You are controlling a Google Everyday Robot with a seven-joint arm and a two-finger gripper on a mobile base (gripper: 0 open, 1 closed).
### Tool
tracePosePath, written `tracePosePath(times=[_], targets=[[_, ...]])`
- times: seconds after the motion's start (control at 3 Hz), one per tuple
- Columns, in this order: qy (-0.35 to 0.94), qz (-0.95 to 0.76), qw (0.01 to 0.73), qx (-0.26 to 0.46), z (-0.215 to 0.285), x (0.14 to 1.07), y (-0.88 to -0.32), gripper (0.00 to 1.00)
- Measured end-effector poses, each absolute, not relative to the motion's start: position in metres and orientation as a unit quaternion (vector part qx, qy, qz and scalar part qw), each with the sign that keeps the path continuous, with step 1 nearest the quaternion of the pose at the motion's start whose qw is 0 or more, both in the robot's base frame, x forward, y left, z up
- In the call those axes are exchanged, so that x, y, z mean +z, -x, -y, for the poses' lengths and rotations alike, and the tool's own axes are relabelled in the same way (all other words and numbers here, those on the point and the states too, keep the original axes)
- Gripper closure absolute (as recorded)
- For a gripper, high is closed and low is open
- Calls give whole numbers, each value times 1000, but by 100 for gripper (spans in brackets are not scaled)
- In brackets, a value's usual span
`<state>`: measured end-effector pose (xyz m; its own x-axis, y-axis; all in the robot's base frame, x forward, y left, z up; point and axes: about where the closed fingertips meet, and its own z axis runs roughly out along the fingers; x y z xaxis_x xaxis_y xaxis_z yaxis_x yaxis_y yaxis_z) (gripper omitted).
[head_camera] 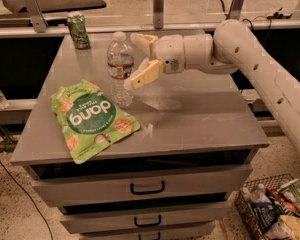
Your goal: Move water bottle near green rice chip bag
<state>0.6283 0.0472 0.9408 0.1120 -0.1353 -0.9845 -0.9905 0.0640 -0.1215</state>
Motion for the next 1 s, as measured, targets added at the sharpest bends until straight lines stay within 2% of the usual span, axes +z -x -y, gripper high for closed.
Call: tracePosePath(times=[0.67, 1.0], targets=[[521, -543, 607, 254, 46, 1008, -667, 0], [510, -546, 616, 248, 47, 1012, -673, 0]])
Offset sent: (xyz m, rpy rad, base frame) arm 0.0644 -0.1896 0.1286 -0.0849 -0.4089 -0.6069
